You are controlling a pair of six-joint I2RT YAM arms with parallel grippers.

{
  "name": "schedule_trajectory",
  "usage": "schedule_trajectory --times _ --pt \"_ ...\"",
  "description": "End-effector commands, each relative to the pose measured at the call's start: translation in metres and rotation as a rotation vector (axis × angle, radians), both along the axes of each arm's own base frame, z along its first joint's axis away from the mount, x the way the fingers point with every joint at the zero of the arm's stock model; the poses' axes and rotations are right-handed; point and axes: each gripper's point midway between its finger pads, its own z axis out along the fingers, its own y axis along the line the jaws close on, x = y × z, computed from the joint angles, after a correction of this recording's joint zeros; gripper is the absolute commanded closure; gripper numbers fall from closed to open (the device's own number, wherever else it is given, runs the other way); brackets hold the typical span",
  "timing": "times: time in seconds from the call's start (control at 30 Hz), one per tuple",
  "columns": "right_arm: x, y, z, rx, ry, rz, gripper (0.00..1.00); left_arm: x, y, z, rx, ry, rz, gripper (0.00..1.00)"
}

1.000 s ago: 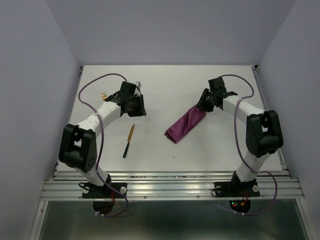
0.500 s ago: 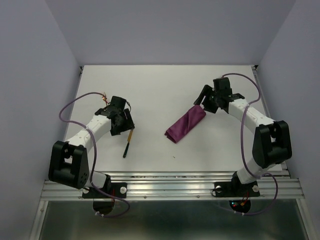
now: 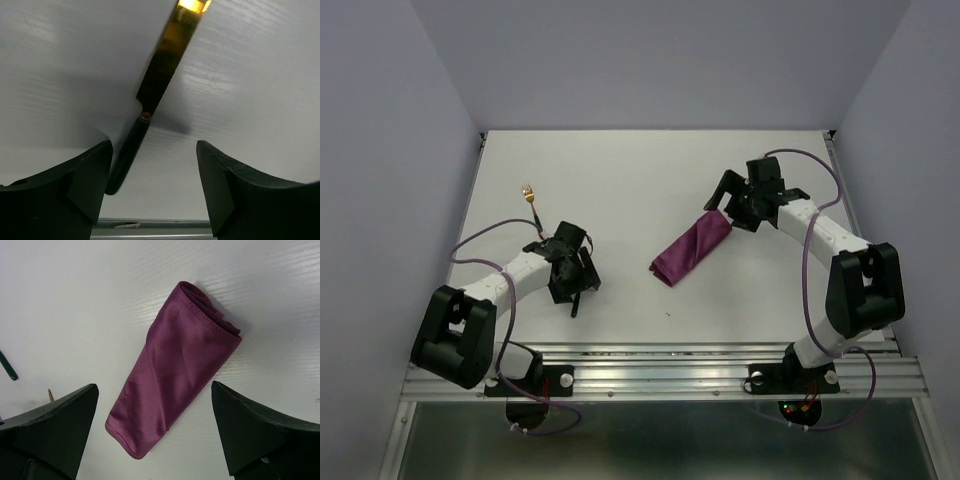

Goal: Fold the napkin into a case and place the utensils inside
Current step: Move the knife to the center of the board.

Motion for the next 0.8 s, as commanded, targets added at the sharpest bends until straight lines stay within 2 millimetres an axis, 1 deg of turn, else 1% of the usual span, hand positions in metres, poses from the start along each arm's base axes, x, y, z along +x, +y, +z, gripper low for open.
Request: schedule_trajectory --times 0.0,0.03,0.07,0.1,0.13,0.17,0.2,0.27,0.3,0.33,0.37,0.4,0.43,0.47,0.5,0.63,0.77 --pt "-0.006 -0.001 0.014 -0.009 -0.033 0.003 0.00 -0.010 -0.037 -0.006 -0.100 0.021 -0.026 0.20" --pt "-0.007 -0.001 0.014 -0.010 -0.030 0.003 0.00 -0.005 -0.047 -0.004 -0.125 0.006 -0.040 0.20" --pt "-0.007 -0.001 0.014 -0.010 -0.031 0.003 0.00 -0.006 -0.057 -0.003 -0.148 0.007 -0.062 0.20" --pt "-0.008 -0.002 0.015 -0.011 -0.031 0.000 0.00 -0.005 -0.064 -0.006 -0.151 0.022 -0.078 0.21" --pt "-0.008 -0.002 0.015 -0.011 -0.031 -0.002 0.00 0.002 -0.080 0.002 -0.172 0.000 -0.112 0.21" --pt "-0.010 -0.003 0.014 -0.014 -0.029 -0.004 0.00 0.007 -0.089 0.005 -0.184 -0.010 -0.133 0.21" --pt "-0.011 -0.004 0.015 -0.016 -0.031 -0.008 0.00 0.019 -0.101 0.011 -0.192 -0.025 -0.165 0.21" --pt "-0.013 -0.006 0.016 -0.018 -0.032 -0.013 0.00 0.034 -0.111 0.018 -0.197 -0.049 -0.188 0.21" --pt "-0.014 -0.007 0.016 -0.022 -0.032 -0.017 0.00 0.041 -0.115 0.017 -0.188 -0.045 -0.196 0.21" --pt "-0.015 -0.008 0.016 -0.025 -0.033 -0.019 0.00 0.059 -0.126 0.033 -0.203 -0.092 -0.209 0.21" --pt "-0.016 -0.009 0.018 -0.027 -0.036 -0.022 0.00 0.065 -0.126 0.036 -0.187 -0.103 -0.229 0.21" --pt "-0.018 -0.011 0.018 -0.034 -0.037 -0.026 0.00 0.073 -0.126 0.034 -0.156 -0.106 -0.229 0.21" --pt "-0.019 -0.012 0.019 -0.039 -0.037 -0.027 0.00 0.086 -0.131 0.048 -0.148 -0.137 -0.249 0.21" --pt "-0.020 -0.013 0.019 -0.043 -0.038 -0.028 0.00 0.092 -0.131 0.050 -0.133 -0.145 -0.257 0.21" --pt "-0.021 -0.014 0.019 -0.047 -0.039 -0.032 0.00 0.103 -0.134 0.056 -0.116 -0.166 -0.261 0.21" --pt "-0.025 -0.016 0.019 -0.053 -0.036 -0.034 0.00 0.113 -0.126 0.058 -0.058 -0.168 -0.283 0.21" --pt "-0.025 -0.016 0.017 -0.053 -0.031 -0.033 0.00 0.125 -0.107 0.061 0.005 -0.196 -0.282 0.22"
